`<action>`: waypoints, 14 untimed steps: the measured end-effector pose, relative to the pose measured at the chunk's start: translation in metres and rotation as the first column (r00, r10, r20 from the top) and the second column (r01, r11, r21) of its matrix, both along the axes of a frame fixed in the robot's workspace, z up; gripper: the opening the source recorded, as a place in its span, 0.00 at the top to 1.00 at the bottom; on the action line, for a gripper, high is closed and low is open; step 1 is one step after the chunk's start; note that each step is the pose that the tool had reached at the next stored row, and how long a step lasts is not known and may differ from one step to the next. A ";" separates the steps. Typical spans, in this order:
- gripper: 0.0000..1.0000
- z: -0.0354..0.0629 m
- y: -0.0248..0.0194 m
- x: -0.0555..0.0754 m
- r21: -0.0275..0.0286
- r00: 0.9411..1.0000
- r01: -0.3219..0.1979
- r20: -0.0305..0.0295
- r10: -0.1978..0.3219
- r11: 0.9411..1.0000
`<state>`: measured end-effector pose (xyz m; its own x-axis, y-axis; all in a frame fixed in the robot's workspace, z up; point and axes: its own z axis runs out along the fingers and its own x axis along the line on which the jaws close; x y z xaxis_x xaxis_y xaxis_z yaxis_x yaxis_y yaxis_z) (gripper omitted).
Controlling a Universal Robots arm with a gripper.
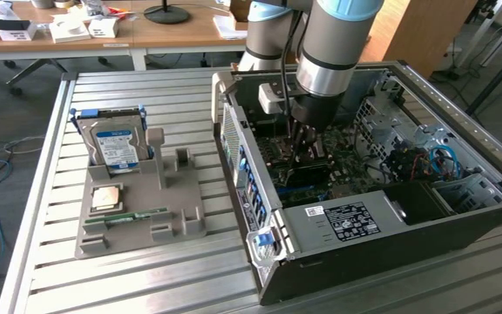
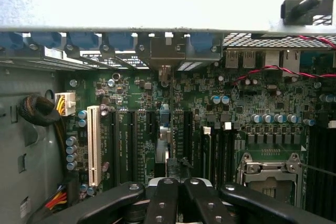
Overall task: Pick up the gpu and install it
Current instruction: 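Press down on the gpu until it lock into place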
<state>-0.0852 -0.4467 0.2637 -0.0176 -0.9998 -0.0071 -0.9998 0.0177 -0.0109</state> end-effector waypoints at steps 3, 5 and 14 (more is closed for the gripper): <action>0.89 -0.0007 -0.0003 0.000 0.001 1.000 0.000 0.000 0.000 1.000; 0.89 -0.0008 -0.0003 0.000 0.001 1.000 0.000 0.000 0.000 1.000; 0.89 -0.0013 -0.0004 0.000 0.000 1.000 0.000 0.000 0.000 1.000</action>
<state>-0.0857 -0.4471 0.2624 -0.0176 -0.9998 -0.0075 -0.9998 0.0177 -0.0110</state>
